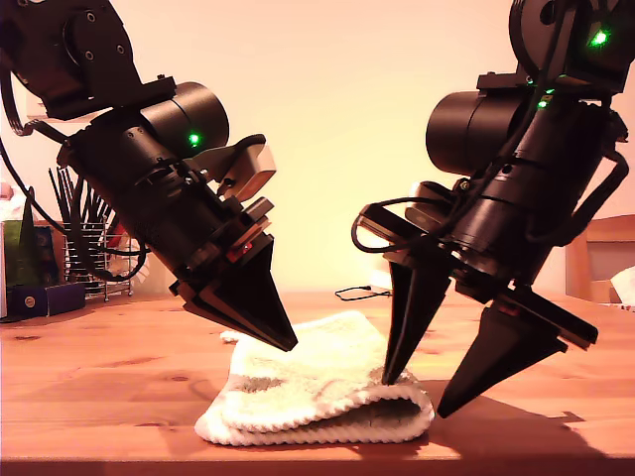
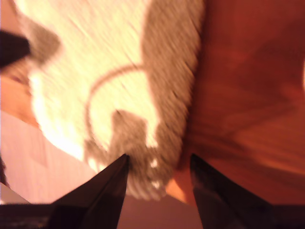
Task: Fold the tea towel in front of you. After folding it, place it to the left side.
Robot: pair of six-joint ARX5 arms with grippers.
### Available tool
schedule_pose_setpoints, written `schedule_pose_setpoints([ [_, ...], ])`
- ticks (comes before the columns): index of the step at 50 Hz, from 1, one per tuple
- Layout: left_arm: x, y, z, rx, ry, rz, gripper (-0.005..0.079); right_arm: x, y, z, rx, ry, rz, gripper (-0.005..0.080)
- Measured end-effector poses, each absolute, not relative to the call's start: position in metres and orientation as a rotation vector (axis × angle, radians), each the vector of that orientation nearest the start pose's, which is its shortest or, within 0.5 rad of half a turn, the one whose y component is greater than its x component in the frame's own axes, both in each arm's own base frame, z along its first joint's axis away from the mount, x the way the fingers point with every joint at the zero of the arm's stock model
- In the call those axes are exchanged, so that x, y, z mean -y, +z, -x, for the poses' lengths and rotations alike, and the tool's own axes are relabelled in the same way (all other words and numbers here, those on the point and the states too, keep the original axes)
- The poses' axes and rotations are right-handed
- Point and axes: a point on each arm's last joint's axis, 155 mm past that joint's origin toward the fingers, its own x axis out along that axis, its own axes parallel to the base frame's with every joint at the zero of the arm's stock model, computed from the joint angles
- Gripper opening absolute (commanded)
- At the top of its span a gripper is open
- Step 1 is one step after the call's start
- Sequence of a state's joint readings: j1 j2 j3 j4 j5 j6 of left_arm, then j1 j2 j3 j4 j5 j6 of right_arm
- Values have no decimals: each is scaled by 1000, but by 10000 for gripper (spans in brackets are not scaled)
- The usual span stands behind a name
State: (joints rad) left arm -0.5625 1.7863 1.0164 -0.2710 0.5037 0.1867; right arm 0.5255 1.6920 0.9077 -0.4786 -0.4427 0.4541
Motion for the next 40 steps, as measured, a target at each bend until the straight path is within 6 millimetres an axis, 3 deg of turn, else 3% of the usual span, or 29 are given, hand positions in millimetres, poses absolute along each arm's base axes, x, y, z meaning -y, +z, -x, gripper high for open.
schedule_pose_setpoints([
  [23,294,37,-300,-990,-1064,-184,-22,-249,4,-246,-1515,527,-343,306],
  [26,294,37,-300,-990,-1063,-185,-22,-251,4,-244,-1518,533,-336,260],
  [35,294,37,-300,-988,-1064,-185,-21,-253,0,-239,-1536,535,-322,8],
  [40,293,37,-302,-984,-1055,-190,-22,-250,-2,-237,-1542,518,-310,-13],
])
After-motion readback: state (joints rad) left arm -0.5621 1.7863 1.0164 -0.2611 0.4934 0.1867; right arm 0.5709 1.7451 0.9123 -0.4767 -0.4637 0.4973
